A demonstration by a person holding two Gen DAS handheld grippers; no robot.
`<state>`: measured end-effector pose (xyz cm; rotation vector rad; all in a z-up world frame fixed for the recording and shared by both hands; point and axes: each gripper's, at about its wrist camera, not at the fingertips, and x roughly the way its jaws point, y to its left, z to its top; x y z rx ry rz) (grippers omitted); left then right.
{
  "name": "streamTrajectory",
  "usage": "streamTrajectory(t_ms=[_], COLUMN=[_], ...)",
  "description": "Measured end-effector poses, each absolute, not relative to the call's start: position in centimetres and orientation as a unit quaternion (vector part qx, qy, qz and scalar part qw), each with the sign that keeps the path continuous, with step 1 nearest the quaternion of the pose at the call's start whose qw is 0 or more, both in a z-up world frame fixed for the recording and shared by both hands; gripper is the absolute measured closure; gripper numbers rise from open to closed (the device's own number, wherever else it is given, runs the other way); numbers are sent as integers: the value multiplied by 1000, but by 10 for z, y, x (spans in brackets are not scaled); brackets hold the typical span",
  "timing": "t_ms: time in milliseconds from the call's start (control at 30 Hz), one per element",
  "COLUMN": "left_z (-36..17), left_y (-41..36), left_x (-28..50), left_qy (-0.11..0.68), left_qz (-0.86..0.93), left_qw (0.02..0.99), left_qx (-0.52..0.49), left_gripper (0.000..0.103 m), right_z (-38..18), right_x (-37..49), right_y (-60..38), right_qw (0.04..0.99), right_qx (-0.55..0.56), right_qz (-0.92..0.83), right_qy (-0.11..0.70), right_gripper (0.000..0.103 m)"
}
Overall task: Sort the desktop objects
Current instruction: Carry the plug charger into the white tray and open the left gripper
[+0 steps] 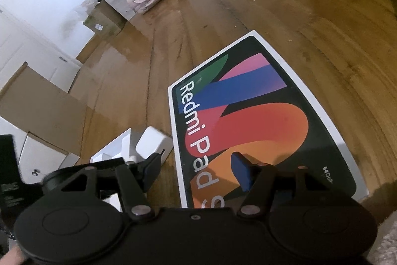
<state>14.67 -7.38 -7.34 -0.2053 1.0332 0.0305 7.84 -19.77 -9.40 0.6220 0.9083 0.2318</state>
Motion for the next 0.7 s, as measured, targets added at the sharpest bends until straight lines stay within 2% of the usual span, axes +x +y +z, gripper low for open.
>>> streamTrajectory(t_ms=[133,333,700], left_z=[-62,-61,-71], left_y=[-65,-29,20], left_x=[142,132,121], left_qy=[492,498,505], left_qz=[23,48,37], left_qw=[863,857,850], left_qx=[-112,-123,-145], left_gripper=[68,68,68], right_z=[-92,-68,-77], right_x=[76,46,41], right_y=[-195,-156,-128], right_qw=[842,872,872], right_qx=[298,243,197], right_qz=[130,216,224], right_qy=[430,365,387], right_gripper=[35,35,35])
